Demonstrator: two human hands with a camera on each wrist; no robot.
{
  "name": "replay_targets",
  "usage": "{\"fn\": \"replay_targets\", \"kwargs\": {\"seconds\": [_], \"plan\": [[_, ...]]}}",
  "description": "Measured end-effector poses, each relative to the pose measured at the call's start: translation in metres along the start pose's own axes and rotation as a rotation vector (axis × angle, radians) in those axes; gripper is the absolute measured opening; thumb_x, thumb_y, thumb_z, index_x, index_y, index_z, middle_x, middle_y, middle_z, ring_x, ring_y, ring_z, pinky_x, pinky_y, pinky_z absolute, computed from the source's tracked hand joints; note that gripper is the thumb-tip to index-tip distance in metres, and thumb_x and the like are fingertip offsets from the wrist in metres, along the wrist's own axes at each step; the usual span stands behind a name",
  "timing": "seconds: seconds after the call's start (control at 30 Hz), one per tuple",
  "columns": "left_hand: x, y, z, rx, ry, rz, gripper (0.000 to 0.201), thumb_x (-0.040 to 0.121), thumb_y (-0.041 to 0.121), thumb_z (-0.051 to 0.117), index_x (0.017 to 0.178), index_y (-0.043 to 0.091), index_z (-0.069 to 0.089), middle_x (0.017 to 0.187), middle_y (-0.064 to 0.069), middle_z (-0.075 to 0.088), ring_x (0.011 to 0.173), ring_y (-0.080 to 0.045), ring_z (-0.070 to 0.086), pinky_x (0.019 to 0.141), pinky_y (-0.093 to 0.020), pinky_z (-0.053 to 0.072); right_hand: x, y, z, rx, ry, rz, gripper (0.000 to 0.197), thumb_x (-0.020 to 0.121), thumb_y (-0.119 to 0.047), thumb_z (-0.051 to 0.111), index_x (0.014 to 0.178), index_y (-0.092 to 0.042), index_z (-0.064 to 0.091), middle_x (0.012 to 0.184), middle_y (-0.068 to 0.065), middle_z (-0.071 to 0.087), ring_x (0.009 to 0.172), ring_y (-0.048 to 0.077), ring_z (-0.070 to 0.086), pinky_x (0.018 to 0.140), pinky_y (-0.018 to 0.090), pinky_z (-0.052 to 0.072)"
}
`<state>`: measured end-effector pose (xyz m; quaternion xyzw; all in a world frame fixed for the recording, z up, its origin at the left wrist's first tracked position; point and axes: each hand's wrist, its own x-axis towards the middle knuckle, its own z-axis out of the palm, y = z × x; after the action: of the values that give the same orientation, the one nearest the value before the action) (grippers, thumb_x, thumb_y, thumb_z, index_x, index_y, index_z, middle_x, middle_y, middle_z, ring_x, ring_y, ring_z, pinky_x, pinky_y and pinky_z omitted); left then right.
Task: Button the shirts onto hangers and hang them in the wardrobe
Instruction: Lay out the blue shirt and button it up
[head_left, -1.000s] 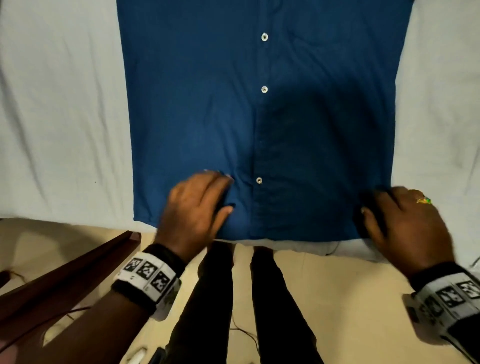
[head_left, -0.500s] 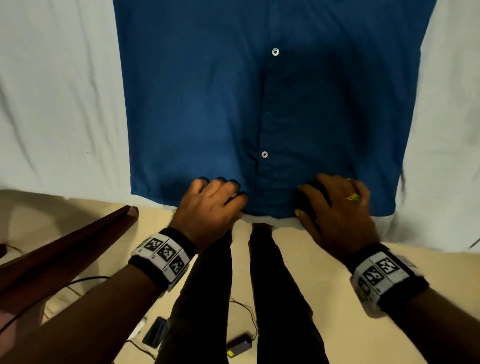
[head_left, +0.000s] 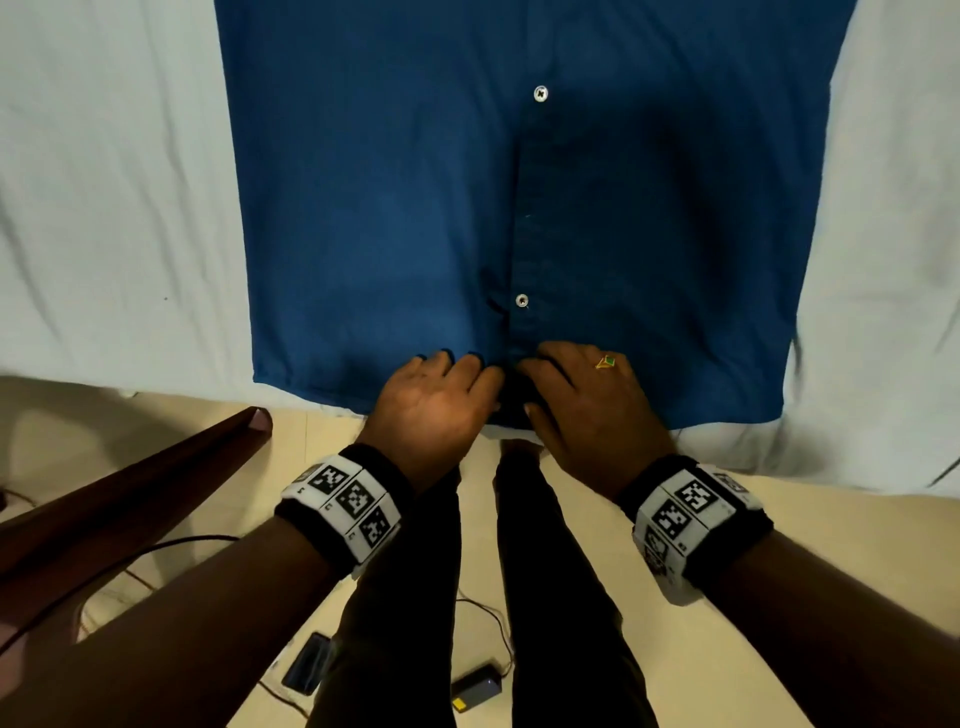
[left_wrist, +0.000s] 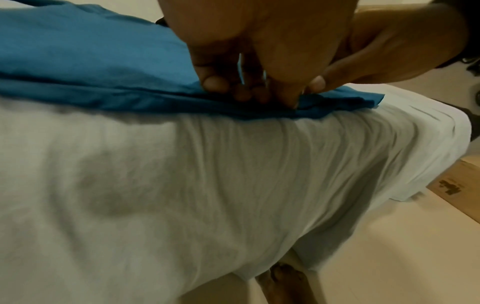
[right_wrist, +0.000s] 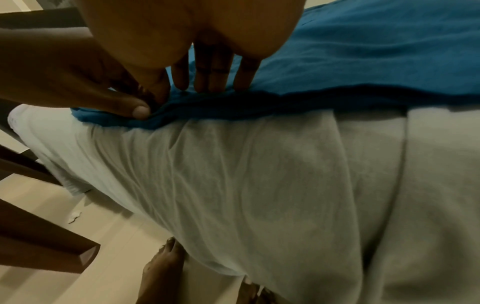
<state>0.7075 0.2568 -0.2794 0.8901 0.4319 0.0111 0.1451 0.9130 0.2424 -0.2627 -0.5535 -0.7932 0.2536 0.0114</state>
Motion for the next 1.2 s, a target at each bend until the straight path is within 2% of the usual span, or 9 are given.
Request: {"fn": "replay_targets", "kwargs": {"seconds": [0.37,0.53,0.63,0.73,0.87,0.97,1.03,1.1,1.2], "plan": [[-0.013,0.0,-0.012,-0.074,0.012,0.061,0.015,0.098,0.024,0.062,0.103,0.014,0.071,0.095,-0.007,0.067,0.078,-0.029,0.061,0.069,-0.04,0.044,0.002,0.004,-0.009,0.04,-0.005,-0.025,0.04,0.093,-0.025,0.052,0.13,-0.013,0.062,0.128,0.011,0.059,0.112,0.033,0.059,0.087,0.047,0.048],[-0.012,-0.064,-0.029,-0.028,0.036,-0.411,0.054,0.101,0.044,0.048,0.151,0.023,0.046,0.157,-0.006,0.041,0.145,-0.029,0.039,0.107,-0.053,0.036,0.023,-0.012,-0.005,-0.186,-0.143,0.052,0.083,0.089,-0.046,0.058,0.158,-0.015,0.025,0.167,0.009,0.011,0.155,0.03,0.008,0.119,0.06,0.015],[-0.036,-0.105,-0.037,0.072,-0.154,-0.663,0.072,0.098,0.058,0.028,0.162,0.024,0.019,0.169,0.005,0.013,0.154,-0.021,0.022,0.112,-0.067,0.023,0.028,-0.007,0.008,-0.167,-0.228,0.037,0.094,0.08,-0.057,0.064,0.159,-0.024,0.025,0.168,0.004,0.01,0.154,0.025,0.013,0.116,0.067,0.016],[-0.066,-0.118,-0.046,0.083,-0.229,-0.703,0.074,0.101,0.062,0.012,0.156,0.021,0.037,0.165,0.005,0.029,0.146,-0.019,0.038,0.113,-0.066,0.021,0.035,-0.006,-0.004,-0.118,-0.297,0.0,0.091,0.064,-0.066,0.064,0.149,-0.044,0.041,0.16,0.005,0.035,0.147,0.024,0.03,0.106,0.066,0.031],[-0.068,-0.129,-0.071,0.103,-0.204,-0.67,0.075,0.104,0.053,0.009,0.12,0.021,0.075,0.137,0.001,0.064,0.108,-0.019,0.072,0.11,-0.063,0.027,0.053,0.004,-0.006,-0.259,-0.032,-0.005,0.051,0.093,-0.063,0.029,0.139,-0.05,0.046,0.146,0.002,0.053,0.132,0.017,0.047,0.09,0.064,0.042],[-0.043,-0.166,-0.102,0.137,-0.033,-0.686,0.042,0.089,0.046,0.038,0.081,0.029,0.076,0.088,0.008,0.075,0.073,-0.016,0.073,0.104,-0.052,0.035,0.092,-0.006,-0.007,-0.323,0.106,-0.153,0.072,0.086,-0.072,0.023,0.155,-0.05,0.015,0.164,-0.004,0.027,0.15,0.029,0.025,0.115,0.061,0.012],[-0.027,-0.214,-0.129,0.054,0.009,-0.771,0.037,0.084,0.047,0.042,0.086,0.028,0.074,0.082,0.005,0.074,0.068,-0.022,0.072,0.082,-0.043,0.054,0.14,-0.025,-0.046,-0.362,0.001,-0.192,0.059,0.066,-0.061,0.054,0.123,-0.046,0.067,0.132,0.005,0.066,0.124,0.043,0.054,0.118,0.055,0.009],[-0.015,-0.277,-0.151,0.026,0.076,-0.838,0.04,0.086,0.047,0.045,0.097,0.021,0.074,0.086,-0.004,0.075,0.07,-0.03,0.072,0.064,-0.039,0.059,0.2,-0.041,-0.089,-0.3,-0.094,-0.147,0.025,0.065,-0.05,0.054,0.061,-0.031,0.069,0.065,-0.002,0.07,0.066,0.029,0.069,0.092,0.051,0.042],[0.002,-0.398,-0.183,-0.157,0.179,-1.066,0.034,0.099,0.036,0.055,0.118,0.011,0.068,0.11,-0.016,0.072,0.1,-0.037,0.068,0.086,-0.042,0.053,0.305,-0.062,-0.116,-0.196,-0.007,-0.052,0.011,0.074,-0.035,0.067,0.067,-0.027,0.066,0.067,-0.003,0.067,0.06,0.025,0.067,0.058,0.039,0.051]]}}
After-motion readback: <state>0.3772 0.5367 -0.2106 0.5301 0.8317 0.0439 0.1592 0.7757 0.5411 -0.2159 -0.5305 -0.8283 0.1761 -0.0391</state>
